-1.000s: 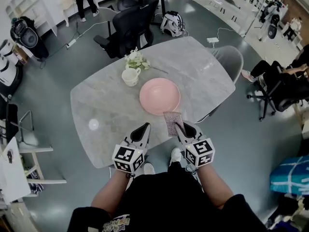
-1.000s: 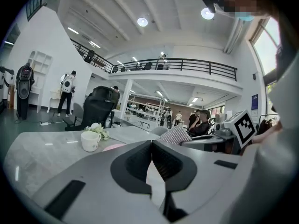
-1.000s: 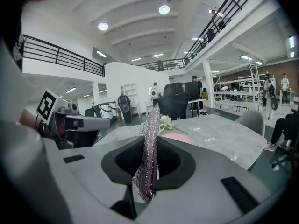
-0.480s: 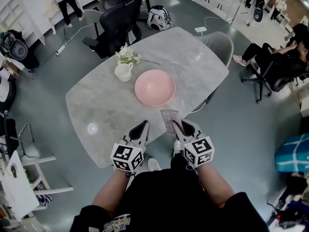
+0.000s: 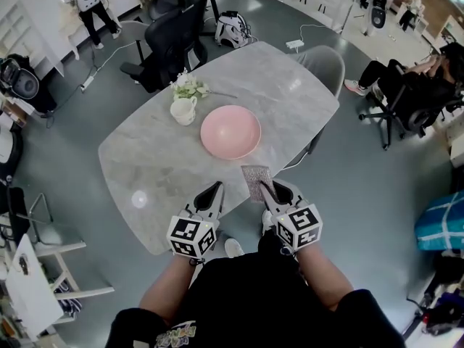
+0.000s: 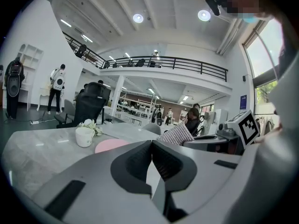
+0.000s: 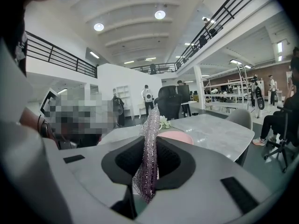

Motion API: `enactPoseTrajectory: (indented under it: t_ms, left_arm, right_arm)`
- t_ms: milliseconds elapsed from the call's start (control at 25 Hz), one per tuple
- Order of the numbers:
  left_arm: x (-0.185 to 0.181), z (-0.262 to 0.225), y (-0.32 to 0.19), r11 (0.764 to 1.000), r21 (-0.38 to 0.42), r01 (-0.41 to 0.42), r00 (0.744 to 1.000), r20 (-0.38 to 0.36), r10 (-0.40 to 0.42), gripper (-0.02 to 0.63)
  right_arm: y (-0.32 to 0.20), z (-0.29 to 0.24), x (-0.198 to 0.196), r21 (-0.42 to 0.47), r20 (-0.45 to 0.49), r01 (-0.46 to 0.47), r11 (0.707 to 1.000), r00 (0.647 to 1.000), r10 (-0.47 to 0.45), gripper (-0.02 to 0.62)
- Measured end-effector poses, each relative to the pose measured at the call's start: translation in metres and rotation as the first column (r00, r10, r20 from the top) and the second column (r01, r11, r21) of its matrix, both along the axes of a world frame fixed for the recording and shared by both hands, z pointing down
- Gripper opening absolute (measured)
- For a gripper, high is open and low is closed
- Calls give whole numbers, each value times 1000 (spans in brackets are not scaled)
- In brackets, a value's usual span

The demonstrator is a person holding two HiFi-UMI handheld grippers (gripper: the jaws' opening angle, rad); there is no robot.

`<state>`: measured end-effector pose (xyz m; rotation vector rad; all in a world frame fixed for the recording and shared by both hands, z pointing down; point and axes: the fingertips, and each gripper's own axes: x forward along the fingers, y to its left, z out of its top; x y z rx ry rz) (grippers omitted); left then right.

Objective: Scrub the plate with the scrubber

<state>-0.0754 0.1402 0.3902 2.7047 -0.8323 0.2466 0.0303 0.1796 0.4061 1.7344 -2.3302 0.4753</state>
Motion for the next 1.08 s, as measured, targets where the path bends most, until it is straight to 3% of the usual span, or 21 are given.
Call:
enactPoseTrajectory:
  t_ms: [1080]
  left_arm:
    - [1, 1, 13, 1000, -9, -4, 1000, -9, 4, 17]
  right_arm:
    - [10, 2, -2, -5, 0, 3, 1000, 1000, -3, 71]
